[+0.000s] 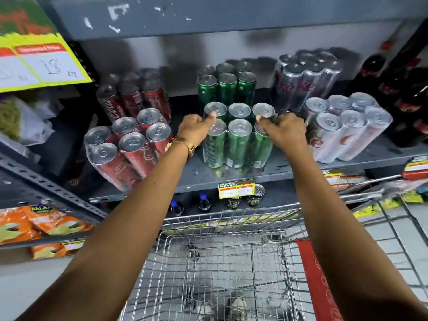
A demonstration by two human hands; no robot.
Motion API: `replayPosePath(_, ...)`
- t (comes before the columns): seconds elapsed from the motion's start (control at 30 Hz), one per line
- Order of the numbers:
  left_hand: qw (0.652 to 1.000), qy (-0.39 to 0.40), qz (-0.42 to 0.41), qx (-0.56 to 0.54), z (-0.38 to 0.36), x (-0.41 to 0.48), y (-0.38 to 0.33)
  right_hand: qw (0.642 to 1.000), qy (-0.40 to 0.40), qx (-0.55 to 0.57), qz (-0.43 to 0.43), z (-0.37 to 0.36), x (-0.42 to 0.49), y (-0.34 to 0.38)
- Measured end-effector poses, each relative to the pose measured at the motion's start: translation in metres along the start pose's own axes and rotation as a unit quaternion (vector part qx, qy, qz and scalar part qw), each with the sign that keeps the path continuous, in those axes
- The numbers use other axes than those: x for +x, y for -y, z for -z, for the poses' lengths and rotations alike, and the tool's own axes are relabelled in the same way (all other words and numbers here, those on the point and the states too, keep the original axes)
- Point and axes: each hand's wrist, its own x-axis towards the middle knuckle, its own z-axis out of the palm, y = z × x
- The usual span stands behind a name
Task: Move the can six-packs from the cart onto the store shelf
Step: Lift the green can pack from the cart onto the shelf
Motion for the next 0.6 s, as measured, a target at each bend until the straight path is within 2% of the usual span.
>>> replayPosePath(0.17,0.999,-0.018,-0.030,0.033,-0.009,-0.020,0.004,0.999,0.023,0.014,-0.017,-0.007,-0.008,0.000)
replayPosePath(0.4,0.998,-0.011,-0.045,0.036,-0.024,-0.060,0.011,0.986,0.078,0.142,-0.040,0.005,-0.005,-0.009)
replayPosePath(0.6,0.999,-0.010,-0.030,0.004,-0.021,-0.064,0.011,0.984,0.051,0.162,-0.051,0.003,-0.015,-0.016)
